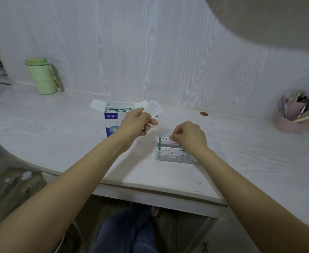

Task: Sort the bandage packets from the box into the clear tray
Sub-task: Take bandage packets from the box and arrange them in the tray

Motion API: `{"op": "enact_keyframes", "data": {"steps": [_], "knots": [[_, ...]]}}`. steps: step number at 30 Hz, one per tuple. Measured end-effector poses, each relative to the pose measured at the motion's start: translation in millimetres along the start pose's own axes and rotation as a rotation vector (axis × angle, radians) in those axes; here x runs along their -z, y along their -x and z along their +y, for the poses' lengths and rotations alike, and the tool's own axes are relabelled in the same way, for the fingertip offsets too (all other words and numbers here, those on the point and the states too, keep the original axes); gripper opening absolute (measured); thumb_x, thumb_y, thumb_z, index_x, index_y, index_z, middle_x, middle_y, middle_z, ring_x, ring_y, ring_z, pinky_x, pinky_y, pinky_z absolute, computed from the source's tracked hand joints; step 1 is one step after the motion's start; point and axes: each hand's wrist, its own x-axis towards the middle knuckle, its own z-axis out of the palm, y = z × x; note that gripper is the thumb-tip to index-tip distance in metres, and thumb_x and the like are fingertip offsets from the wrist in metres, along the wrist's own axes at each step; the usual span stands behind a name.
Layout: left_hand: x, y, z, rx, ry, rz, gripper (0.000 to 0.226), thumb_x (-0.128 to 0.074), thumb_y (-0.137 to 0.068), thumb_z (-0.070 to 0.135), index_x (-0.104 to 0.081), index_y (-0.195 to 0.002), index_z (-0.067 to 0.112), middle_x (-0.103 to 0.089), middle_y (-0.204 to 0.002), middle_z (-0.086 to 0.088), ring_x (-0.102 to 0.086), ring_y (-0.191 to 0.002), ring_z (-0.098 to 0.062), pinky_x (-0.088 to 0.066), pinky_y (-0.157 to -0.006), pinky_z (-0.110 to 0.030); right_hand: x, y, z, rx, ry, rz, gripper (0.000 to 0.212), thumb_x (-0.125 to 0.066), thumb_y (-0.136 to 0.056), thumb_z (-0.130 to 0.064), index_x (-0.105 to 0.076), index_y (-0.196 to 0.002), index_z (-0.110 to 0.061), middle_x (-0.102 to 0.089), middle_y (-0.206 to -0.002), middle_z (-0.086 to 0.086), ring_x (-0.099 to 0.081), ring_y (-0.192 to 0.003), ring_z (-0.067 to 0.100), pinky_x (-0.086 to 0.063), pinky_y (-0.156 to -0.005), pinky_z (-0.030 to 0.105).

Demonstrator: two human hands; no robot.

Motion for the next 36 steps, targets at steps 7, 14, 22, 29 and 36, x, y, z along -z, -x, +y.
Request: {"op": "enact_keyframes", "data": {"steps": [7, 14, 22, 29, 36], "knots": [[5, 2, -3, 0.000, 0.083, -0.045, 0.032, -0.034, -0.101, 0.014, -0.062, -0.086, 0.011, -0.067, -0.081, -0.004, -0.048, -0.056, -0.009, -0.039, -0.050, -0.017, -7, -2, 0, 0.106, -0.143, 0.097, 0.025, -0.062, -0.089, -0.037, -0.072, -0.086, -0.014, -0.067, -0.084, 0.001, -0.058, -0.087, 0.019, -0.046, -0.074, 0.033], [7, -1, -12, -0.178, -0.154, -0.127, 0.019, -0.048, -0.098, 0.014, -0.067, -0.096, 0.012, -0.071, -0.087, 0.001, -0.063, -0.069, 0.001, -0.048, -0.067, -0.012, 20, 13, -34, -0.053, -0.921, -0.101, 0.047, -0.039, -0.096, -0.052, -0.064, -0.088, -0.014, -0.064, -0.061, 0.008, -0.054, -0.049, 0.015, -0.043, -0.055, 0.021], [4, -4, -9, -0.289, -0.410, -0.156, 0.033, -0.068, -0.086, 0.025, -0.064, -0.118, 0.021, -0.067, -0.107, 0.009, -0.062, -0.097, -0.001, -0.048, -0.084, -0.016, 30, 5, -21, -0.095, -1.020, -0.185, 0.003, -0.066, -0.086, -0.002, -0.067, -0.086, -0.005, -0.066, -0.073, 0.006, -0.064, -0.060, 0.010, -0.045, -0.054, 0.015], [-5, -26, -10, -0.232, -0.359, -0.009, 0.016, -0.060, -0.090, 0.006, -0.070, -0.103, 0.007, -0.070, -0.091, -0.017, -0.068, -0.068, -0.009, -0.053, -0.073, -0.015, 39, -9, -7, 0.023, -0.698, -0.037, 0.010, -0.073, -0.081, -0.010, -0.068, -0.074, -0.016, -0.066, -0.068, 0.001, -0.061, -0.062, 0.010, -0.045, -0.060, 0.017], [-25, -46, -19, -0.144, -0.790, -0.147, 0.038, -0.043, -0.096, 0.005, -0.051, -0.133, 0.010, -0.055, -0.132, -0.008, -0.052, -0.121, -0.019, -0.035, -0.100, -0.023, 32, -35, 15, 0.016, -0.387, 0.017, 0.002, -0.074, -0.079, -0.006, -0.072, -0.080, -0.005, -0.057, -0.058, 0.000, -0.062, -0.057, 0.012, -0.041, -0.049, 0.008]]}}
